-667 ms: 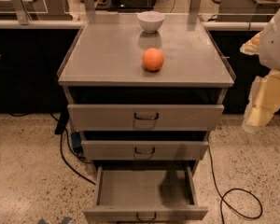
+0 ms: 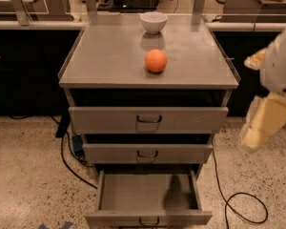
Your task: Close bottom drawer
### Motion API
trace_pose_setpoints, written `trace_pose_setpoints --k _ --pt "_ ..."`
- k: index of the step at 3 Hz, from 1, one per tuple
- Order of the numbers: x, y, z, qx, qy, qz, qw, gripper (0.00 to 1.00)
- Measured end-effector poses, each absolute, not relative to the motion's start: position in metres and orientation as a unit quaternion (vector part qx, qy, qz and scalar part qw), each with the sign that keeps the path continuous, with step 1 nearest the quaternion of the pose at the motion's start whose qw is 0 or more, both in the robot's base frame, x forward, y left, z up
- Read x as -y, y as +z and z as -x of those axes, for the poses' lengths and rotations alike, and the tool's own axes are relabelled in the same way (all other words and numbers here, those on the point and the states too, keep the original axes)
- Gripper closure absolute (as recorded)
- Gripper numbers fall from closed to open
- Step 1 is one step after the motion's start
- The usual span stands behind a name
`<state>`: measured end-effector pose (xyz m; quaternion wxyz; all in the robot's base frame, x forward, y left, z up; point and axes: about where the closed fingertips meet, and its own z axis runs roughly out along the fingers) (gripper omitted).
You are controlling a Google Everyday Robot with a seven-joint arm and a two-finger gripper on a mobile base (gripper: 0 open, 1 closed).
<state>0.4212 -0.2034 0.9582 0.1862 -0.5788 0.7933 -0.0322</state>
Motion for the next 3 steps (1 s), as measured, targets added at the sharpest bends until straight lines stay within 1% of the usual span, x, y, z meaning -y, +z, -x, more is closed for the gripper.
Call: trace_pose_setpoints --k 1,2,3 --pt "0.192 0.882 -0.418 -0.825 0.014 0.532 0.192 0.0" --pt "0.175 0.774 -0.424 -0.854 0.064 0.489 0.165 0.0" --pt "0.173 0.654 -0.427 -0.883 0.116 0.439 0.121 0.0"
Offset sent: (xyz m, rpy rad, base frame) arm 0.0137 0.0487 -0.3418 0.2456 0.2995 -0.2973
